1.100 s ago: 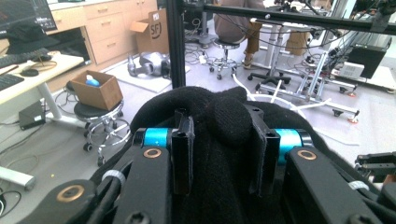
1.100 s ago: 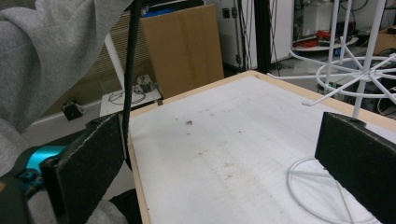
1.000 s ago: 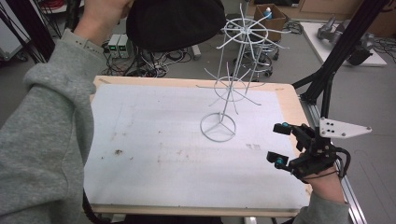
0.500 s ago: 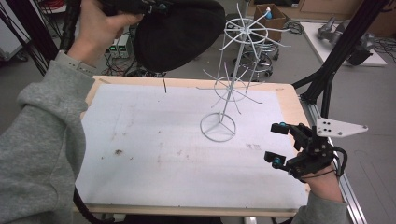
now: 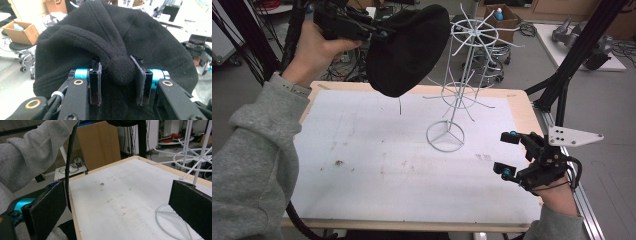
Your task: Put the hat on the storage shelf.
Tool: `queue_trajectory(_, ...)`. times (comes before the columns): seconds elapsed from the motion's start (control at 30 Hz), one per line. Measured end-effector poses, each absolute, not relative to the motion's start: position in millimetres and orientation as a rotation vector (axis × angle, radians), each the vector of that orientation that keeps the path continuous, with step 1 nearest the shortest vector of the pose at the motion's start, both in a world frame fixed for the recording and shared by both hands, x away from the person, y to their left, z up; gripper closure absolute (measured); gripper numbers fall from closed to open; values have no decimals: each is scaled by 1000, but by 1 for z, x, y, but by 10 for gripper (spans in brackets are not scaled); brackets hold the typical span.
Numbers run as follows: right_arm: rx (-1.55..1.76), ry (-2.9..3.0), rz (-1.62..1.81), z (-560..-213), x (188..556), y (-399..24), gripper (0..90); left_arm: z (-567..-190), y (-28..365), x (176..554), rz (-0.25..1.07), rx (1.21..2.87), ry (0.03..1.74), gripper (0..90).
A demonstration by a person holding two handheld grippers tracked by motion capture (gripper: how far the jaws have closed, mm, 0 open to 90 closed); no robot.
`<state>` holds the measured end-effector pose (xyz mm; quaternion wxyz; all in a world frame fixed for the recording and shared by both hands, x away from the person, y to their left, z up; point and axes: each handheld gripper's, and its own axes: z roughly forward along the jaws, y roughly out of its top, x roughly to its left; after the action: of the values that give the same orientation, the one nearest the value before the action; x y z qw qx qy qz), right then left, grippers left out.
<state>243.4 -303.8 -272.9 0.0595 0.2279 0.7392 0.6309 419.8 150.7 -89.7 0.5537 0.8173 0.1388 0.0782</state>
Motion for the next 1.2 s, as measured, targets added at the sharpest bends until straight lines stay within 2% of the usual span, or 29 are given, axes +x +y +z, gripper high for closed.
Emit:
queue_trajectory(0.6,710,2252,1896,-276,247,-302,7,-129,147,424,133,1957,338,620)
queue_trajectory(0.9,712,2250,1892,-276,247,-301,7,-135,143,427,88,1996,322,579)
queue_trajectory(1.2,715,2248,1894,-275,245,-303,7,-133,143,425,103,2003,316,531)
